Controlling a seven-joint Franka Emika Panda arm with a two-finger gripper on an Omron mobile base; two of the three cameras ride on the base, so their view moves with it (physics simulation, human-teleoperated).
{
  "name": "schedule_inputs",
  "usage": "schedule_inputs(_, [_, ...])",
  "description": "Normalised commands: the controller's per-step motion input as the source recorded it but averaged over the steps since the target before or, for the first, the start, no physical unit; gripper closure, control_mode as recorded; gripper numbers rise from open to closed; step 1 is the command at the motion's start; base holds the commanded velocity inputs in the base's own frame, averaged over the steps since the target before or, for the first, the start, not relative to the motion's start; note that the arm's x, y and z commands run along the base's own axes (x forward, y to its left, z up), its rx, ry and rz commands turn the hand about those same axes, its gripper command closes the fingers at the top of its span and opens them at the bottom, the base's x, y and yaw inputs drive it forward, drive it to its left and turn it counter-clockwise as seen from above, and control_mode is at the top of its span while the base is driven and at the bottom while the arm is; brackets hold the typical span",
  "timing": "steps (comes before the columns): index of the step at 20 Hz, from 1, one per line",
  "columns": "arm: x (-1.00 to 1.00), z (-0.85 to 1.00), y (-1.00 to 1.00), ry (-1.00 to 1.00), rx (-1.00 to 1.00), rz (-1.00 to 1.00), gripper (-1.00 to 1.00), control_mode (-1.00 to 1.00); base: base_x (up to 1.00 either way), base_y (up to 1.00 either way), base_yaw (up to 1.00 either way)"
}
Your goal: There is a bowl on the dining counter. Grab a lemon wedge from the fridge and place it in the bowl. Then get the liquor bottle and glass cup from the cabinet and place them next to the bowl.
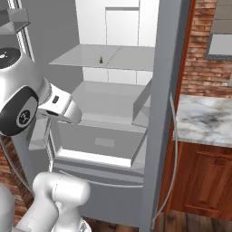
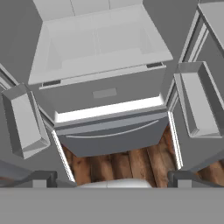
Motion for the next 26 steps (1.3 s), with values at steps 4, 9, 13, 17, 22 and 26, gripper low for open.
schedule_inputs(4, [0.00, 0.00, 0.00, 0.00, 0.00, 0.00, -1.00, 1.00, 0.41, -0.40, 0.27])
schedule_inputs(9, [0.00, 0.00, 0.00, 0.00, 0.00, 0.00, -1.00, 1.00, 0.11, -0.47, 0.16])
schedule_inputs(13, [0.00, 0.00, 0.00, 0.00, 0.00, 0.00, -1.00, 1.00, 0.39, -0.17, 0.05])
schedule_inputs(17, [0.00, 0.00, 0.00, 0.00, 0.00, 0.00, -1.00, 1.00, 0.65, 0.00, 0.00])
schedule_inputs(22, [0.00, 0.00, 0.00, 0.00, 0.00, 0.00, -1.00, 1.00, 0.73, -0.01, 0.00])
schedule_inputs(26, [0.09, 0.12, 0.00, -0.04, 0.00, 0.01, -1.00, -1.00, 0.26, 0.00, 0.00])
